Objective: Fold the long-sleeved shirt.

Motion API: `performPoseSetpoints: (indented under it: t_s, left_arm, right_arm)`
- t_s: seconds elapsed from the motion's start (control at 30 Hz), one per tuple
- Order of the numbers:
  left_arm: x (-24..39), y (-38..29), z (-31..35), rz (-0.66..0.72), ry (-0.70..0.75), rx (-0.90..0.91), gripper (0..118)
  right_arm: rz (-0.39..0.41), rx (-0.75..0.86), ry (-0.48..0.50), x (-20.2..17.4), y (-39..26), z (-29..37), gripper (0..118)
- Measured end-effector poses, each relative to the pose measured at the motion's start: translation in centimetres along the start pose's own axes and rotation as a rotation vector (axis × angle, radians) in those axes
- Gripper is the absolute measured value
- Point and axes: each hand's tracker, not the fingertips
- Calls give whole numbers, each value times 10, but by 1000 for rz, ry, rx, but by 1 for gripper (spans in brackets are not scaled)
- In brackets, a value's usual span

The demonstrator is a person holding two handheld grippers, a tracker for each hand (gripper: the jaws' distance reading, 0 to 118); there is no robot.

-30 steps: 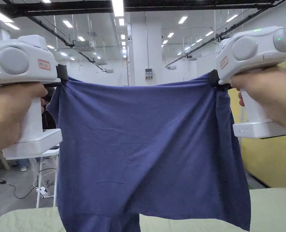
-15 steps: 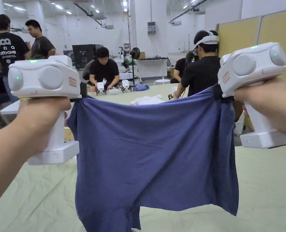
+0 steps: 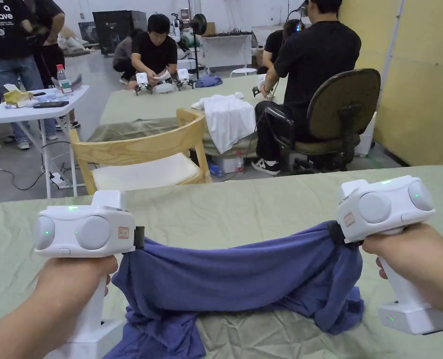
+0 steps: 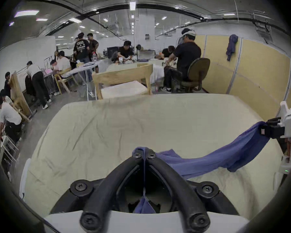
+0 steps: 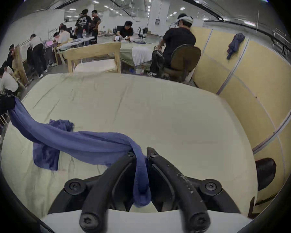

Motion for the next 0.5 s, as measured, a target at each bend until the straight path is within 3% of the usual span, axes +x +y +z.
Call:
performPoseSetpoints:
  t_s: [0.23,0.5]
  left_arm:
    - [-11,-62,58,-2,-72,-73,0]
    - [-5,-151,173,-30,-82,-149,0]
  right_arm:
    - [35,22,21,-2,-78,55,13]
    - [56,36,50,-13,-197,154,13]
